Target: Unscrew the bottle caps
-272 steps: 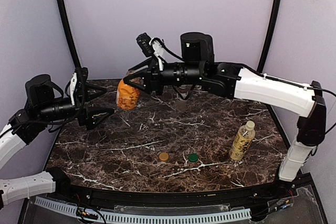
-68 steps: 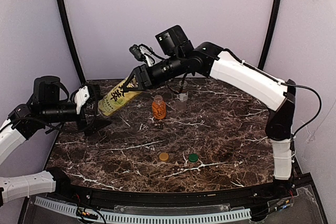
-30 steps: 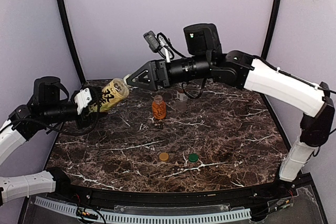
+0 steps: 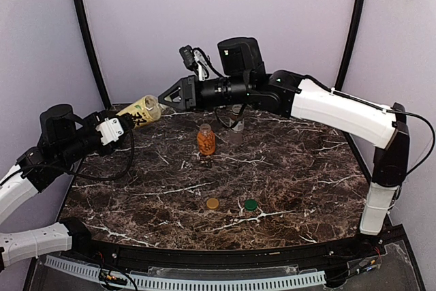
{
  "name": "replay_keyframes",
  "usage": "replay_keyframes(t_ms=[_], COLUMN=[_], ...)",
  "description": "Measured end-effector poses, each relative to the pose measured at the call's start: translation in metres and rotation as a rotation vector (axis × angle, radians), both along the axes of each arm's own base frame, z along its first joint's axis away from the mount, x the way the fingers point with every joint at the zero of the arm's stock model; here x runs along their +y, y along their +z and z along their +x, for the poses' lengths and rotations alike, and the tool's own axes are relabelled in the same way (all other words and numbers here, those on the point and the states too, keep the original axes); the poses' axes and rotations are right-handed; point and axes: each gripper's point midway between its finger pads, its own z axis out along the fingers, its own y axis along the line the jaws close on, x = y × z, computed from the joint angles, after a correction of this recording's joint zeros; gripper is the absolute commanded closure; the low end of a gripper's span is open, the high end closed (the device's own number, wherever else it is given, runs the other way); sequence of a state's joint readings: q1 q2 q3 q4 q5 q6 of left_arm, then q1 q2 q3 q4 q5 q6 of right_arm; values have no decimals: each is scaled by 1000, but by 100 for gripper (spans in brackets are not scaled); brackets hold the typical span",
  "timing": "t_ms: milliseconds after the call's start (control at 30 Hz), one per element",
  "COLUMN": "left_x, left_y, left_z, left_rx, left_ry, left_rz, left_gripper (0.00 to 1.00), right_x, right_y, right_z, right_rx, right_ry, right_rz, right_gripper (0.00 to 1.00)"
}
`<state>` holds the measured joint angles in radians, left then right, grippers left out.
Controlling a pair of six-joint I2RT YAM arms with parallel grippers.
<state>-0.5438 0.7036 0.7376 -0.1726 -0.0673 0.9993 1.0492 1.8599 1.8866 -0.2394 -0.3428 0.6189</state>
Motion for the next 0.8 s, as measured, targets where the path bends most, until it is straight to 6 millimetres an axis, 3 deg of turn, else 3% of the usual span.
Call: replay_keyframes(t_ms=[133, 433, 800], left_x=[-1, -6, -38], left_y=[0, -8, -50], left_z=[0, -9, -85], left_rx=[-2, 77, 557], left_ry=[-4, -47, -318], left_rz=[4, 2, -134], left_gripper=[71, 72, 71], right_x=[0, -2, -14], right_y=[0, -8, -24], right_z=[1, -8, -85], right_rx=[3, -75, -816], right_ry=[-1, 95, 425], right_rz=[1, -29, -222], right_gripper=[100, 100, 100])
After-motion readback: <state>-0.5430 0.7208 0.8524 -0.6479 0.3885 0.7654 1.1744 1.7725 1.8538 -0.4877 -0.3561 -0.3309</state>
